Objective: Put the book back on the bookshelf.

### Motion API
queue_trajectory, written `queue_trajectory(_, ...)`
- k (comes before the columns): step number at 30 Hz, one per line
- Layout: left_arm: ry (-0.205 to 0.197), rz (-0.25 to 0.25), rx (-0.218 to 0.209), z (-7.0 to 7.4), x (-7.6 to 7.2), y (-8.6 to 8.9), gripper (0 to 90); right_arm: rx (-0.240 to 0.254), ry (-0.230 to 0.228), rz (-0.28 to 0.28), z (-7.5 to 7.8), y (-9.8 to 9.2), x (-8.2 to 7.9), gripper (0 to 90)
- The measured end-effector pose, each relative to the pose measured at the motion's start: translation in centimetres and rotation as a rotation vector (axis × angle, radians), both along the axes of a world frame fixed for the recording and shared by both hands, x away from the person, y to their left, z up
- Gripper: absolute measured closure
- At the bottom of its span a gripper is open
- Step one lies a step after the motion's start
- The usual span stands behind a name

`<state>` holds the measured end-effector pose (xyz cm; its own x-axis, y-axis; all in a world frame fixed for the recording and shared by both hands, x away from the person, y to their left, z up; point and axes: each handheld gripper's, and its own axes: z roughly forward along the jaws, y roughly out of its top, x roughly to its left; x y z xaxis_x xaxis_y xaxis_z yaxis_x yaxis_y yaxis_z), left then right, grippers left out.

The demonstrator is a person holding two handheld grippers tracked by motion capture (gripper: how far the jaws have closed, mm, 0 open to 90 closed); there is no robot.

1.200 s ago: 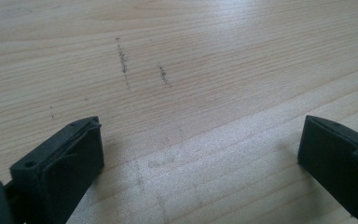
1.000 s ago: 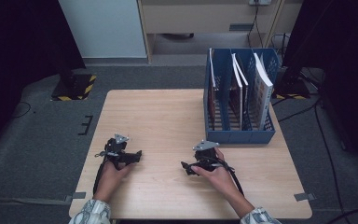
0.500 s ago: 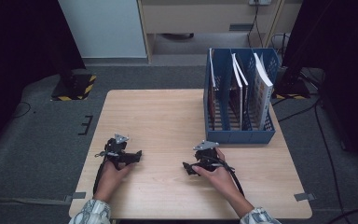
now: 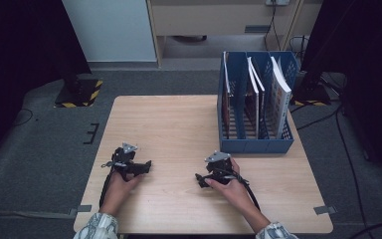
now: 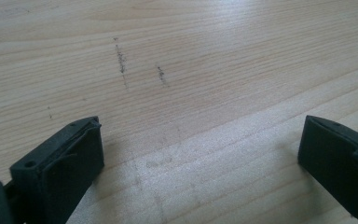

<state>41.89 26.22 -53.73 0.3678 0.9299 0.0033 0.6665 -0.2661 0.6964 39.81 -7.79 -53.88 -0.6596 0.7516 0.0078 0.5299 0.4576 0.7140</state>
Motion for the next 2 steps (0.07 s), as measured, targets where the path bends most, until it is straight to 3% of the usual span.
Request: queue_trajectory(2, 0.0, 0.0, 0.0, 0.0, 0.0, 0.0, 0.0, -0.001, -0.001, -0.002, -0.02, 0.0, 0.0, 5.9)
